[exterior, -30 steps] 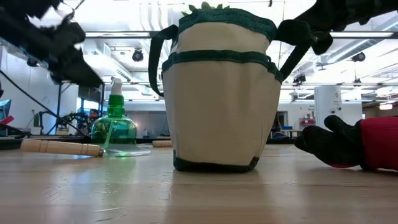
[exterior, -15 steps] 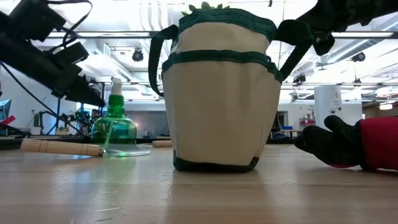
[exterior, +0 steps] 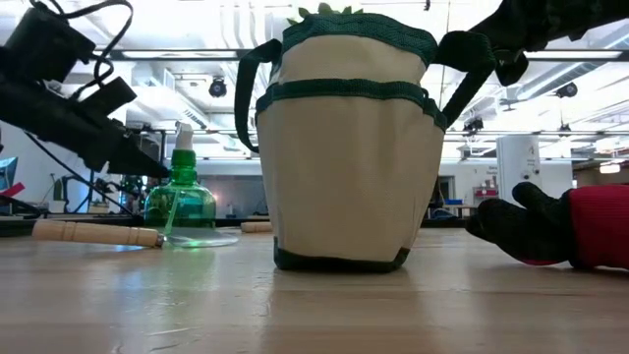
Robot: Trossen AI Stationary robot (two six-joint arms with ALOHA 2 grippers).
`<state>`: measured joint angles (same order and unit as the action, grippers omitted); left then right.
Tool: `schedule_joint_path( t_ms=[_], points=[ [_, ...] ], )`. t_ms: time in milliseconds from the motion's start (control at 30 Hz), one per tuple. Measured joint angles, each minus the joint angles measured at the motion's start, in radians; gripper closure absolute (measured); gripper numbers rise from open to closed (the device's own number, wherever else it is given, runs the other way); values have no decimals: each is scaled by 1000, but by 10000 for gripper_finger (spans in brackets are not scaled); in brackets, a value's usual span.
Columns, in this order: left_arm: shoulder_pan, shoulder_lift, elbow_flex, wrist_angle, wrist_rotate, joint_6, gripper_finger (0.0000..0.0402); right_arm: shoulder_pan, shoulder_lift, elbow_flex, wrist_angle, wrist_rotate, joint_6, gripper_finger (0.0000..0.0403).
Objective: Pick & Place Garden tools in Gardening bag
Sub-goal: Put the green spray bottle into the green gardening bag
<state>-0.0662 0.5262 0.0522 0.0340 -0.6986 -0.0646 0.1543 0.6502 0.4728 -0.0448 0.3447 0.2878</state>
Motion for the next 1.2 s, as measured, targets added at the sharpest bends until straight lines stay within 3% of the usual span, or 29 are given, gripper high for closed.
schedule_joint_path(
  t_ms=[467, 1200],
  points=[
    [0, 0, -8, 131, -7, 143, 232, 0, 2, 0, 6, 28, -11, 394],
    [0, 48, -8, 192, 13, 197, 232, 0, 2, 0, 47, 33, -61, 394]
  ],
)
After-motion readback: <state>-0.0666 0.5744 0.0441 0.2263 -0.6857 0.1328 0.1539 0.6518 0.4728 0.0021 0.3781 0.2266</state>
